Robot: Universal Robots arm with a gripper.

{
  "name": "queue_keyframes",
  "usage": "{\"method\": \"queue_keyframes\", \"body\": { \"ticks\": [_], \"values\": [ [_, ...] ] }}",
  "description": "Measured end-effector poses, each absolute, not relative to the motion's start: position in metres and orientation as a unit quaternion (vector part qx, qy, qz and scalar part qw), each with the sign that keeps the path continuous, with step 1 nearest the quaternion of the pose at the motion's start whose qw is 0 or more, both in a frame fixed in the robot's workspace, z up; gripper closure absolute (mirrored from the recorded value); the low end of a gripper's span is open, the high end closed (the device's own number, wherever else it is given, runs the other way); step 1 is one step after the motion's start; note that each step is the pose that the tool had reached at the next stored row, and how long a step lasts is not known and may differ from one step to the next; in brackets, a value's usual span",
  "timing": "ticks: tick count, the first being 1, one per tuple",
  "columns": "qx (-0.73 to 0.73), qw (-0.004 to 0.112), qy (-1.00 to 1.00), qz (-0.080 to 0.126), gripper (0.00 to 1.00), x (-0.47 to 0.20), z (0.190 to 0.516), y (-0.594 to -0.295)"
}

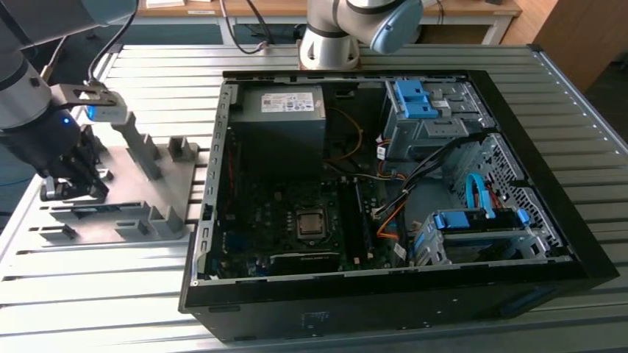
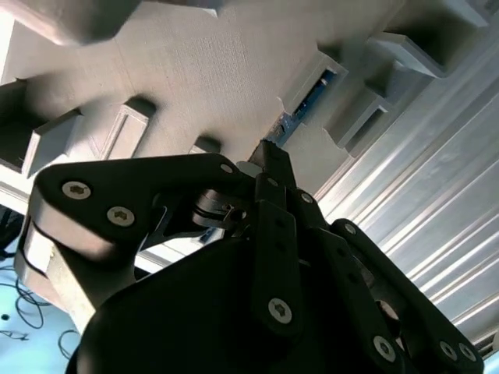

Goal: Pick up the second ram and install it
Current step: 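Pick up the second ram and move it above second insertion slot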

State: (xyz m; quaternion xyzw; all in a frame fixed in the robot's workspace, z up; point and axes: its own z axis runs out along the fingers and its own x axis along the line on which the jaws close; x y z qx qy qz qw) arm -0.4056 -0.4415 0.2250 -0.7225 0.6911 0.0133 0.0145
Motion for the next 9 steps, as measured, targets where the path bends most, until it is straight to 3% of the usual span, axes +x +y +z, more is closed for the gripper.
{"method": "queue_keyframes", "body": {
  "ticks": [9],
  "values": [
    [-0.712, 0.013, 0.702, 0.011, 0.90, -0.4099, 0.2230, -0.4415]
  ]
}}
